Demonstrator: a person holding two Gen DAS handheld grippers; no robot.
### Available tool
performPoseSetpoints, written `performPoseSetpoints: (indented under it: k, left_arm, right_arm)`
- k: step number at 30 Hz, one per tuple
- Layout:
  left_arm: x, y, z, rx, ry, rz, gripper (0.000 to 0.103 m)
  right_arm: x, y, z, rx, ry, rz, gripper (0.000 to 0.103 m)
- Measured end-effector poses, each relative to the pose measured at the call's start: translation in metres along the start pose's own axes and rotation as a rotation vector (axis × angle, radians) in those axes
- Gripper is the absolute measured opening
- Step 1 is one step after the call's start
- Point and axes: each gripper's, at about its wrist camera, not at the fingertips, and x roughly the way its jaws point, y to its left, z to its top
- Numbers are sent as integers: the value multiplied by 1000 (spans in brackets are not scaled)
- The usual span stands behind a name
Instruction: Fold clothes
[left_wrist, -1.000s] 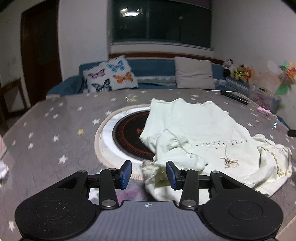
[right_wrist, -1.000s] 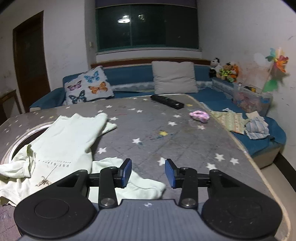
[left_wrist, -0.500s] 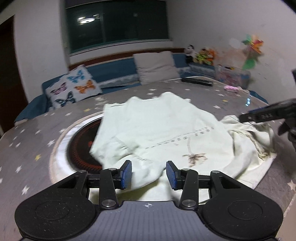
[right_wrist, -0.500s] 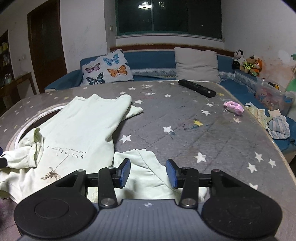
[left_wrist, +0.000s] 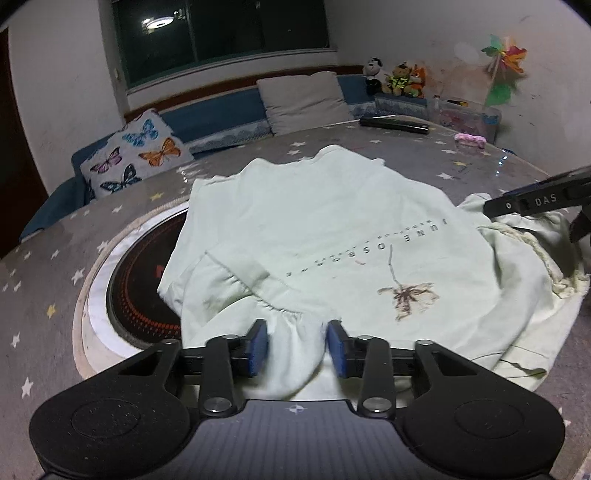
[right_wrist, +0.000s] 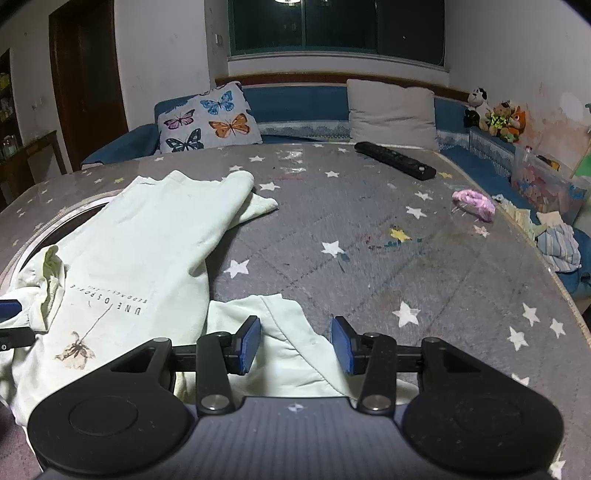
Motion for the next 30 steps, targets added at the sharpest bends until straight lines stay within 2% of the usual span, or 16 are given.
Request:
performPoseSetpoints:
  k: [4, 7, 8, 15, 24, 30]
  left_arm:
    - [-3, 8, 0, -30, -7, 2, 14]
    - [-8, 17, 1, -69, -27, 22, 8]
    - [-10, 20, 1, -86, -34, 29, 8]
    - [-32, 59, 0, -238, -85, 108, 6]
    - [-57, 108, -19, -399, -101, 218, 6]
    - [-69, 125, -38, -467, -94, 264, 5]
  right_arm:
    - [3, -1, -1, 8, 9, 9, 42]
    - [4, -1, -1, 10, 12, 15, 39]
    - [4, -1, -1, 10, 13, 18, 36]
    - [2, -4, -1, 17, 12, 23, 27]
    - [1, -4, -1, 20, 11, 22, 27]
    - [2, -3, -2, 17, 12, 23, 27]
